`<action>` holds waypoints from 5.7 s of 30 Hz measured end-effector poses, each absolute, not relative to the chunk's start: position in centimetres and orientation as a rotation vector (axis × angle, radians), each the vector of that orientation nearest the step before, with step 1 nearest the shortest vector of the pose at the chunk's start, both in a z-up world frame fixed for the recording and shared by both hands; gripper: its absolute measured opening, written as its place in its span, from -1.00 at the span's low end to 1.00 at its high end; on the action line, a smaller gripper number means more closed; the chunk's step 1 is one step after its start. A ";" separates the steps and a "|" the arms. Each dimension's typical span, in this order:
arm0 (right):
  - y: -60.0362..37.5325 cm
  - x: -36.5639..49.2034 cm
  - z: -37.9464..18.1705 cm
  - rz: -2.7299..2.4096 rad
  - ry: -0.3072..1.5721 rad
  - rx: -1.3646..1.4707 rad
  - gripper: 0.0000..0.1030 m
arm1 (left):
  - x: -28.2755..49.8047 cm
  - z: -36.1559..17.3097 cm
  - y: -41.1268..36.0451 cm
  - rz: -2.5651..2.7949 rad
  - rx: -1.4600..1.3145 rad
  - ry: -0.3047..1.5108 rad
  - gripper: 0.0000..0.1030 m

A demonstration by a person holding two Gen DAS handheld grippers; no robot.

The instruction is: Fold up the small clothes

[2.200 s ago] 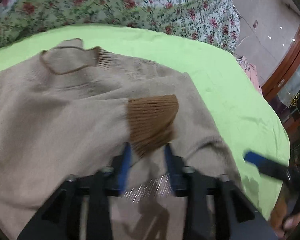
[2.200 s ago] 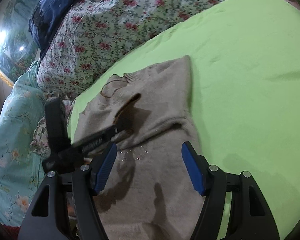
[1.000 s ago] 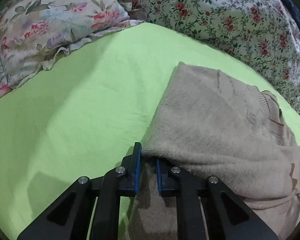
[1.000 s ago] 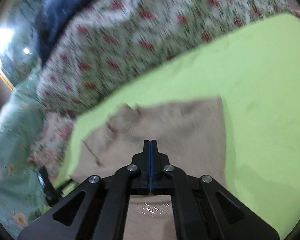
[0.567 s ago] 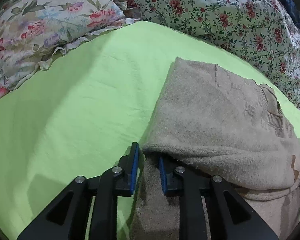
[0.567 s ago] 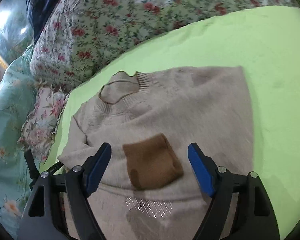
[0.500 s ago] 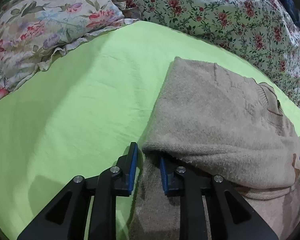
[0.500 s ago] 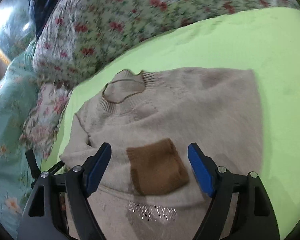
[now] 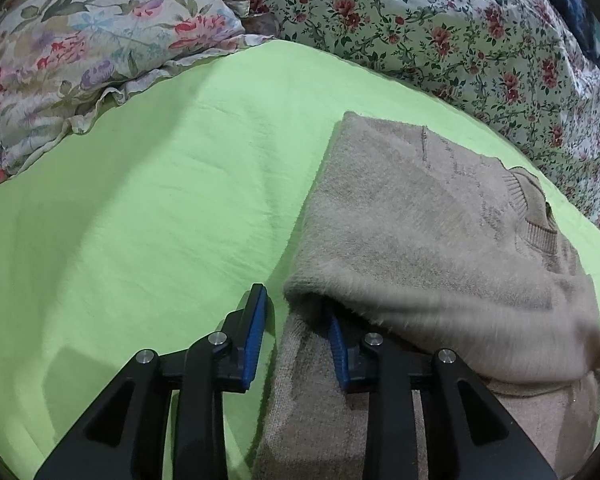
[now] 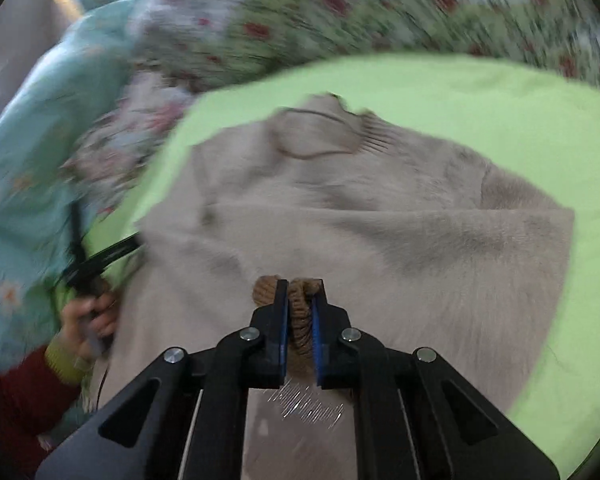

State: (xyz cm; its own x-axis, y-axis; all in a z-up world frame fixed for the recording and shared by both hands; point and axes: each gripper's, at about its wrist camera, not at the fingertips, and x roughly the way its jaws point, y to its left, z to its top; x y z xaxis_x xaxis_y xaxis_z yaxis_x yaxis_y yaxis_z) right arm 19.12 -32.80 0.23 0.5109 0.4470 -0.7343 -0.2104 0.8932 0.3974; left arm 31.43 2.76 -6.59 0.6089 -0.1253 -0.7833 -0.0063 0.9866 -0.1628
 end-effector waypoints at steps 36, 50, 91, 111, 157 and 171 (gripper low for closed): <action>-36.7 20.8 -4.4 0.020 1.147 0.367 -0.81 | 31.8 -6.6 2.8 -0.080 -0.151 0.928 -0.24; -37.4 9.3 -0.3 -0.050 1.013 0.473 0.03 | 22.1 -3.6 5.2 -0.253 -0.110 1.024 0.14; -31.8 -16.1 2.6 0.239 0.738 0.792 -0.83 | -0.2 0.2 12.2 -0.541 -0.279 0.967 -0.91; -28.3 -12.0 -6.9 0.277 1.022 0.763 0.12 | 2.6 -8.1 11.4 -0.549 -0.310 1.154 -0.42; -44.8 18.3 0.0 0.071 0.703 0.796 -0.83 | 37.7 0.1 0.1 -0.396 -0.407 0.909 -0.89; -44.5 16.6 -1.5 -0.051 0.699 0.696 0.27 | 34.0 -2.0 -2.2 -0.452 -0.320 0.951 -0.12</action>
State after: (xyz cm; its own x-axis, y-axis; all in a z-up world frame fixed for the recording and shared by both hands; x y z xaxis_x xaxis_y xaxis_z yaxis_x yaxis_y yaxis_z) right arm 16.61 -44.55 -1.55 0.7736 0.1807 -0.6074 0.2675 0.7759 0.5714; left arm 34.00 -2.21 -1.95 0.4993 -0.5037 -0.7050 0.2285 0.8614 -0.4536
